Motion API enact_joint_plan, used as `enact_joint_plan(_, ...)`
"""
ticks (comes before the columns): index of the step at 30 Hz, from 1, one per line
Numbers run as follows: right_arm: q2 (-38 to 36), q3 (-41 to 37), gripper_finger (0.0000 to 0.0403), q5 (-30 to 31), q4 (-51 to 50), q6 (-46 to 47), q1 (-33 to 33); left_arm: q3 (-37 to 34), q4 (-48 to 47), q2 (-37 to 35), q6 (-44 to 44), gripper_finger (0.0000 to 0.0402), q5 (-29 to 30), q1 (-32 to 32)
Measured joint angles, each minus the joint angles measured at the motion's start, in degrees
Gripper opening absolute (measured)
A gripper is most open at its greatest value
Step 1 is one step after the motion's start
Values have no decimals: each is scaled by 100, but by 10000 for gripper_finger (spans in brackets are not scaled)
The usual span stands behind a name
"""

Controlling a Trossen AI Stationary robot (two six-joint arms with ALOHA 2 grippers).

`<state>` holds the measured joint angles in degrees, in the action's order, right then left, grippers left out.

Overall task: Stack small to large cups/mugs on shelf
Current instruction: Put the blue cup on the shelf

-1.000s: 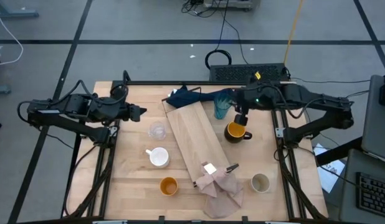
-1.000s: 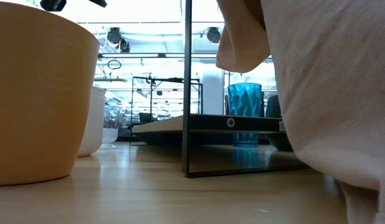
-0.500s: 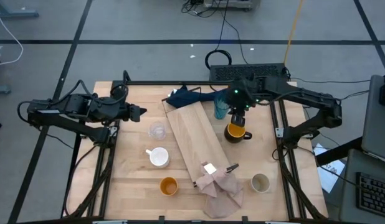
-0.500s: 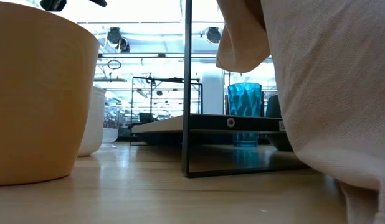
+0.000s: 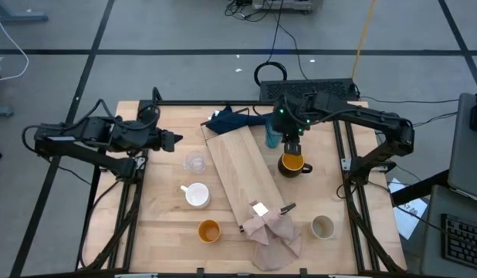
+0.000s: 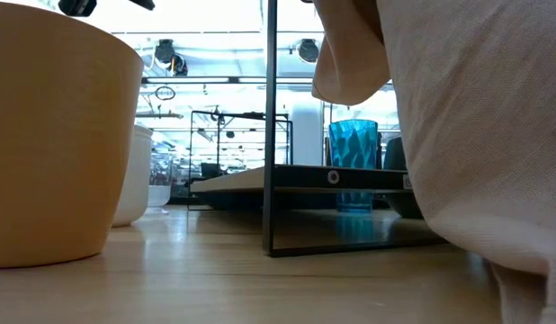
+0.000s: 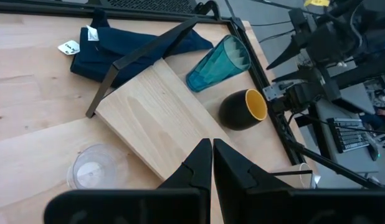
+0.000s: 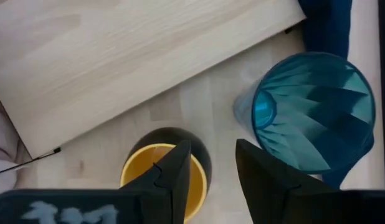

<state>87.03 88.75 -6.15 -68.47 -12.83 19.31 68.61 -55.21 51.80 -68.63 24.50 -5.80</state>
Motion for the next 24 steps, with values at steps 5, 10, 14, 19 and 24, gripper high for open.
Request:
enact_joint_plan(5,14,0,121,11,-93,-119,217,-1,27,77,18,15,-1,0)
enact_joint_plan(10,177,-4,121,17,-17,-465,360,-3,92,166,86,15,-3,0)
enact_joint_plan(14,379,-3,121,38,-95,-742,396,-1,237,214,128,15,-9,0)
enact_joint_plan(19,678,-4,121,35,-74,-978,393,-3,233,248,120,15,-49,0)
enact_joint_plan(24,909,-4,121,37,-14,-1107,372,-3,233,248,115,15,-60,0)
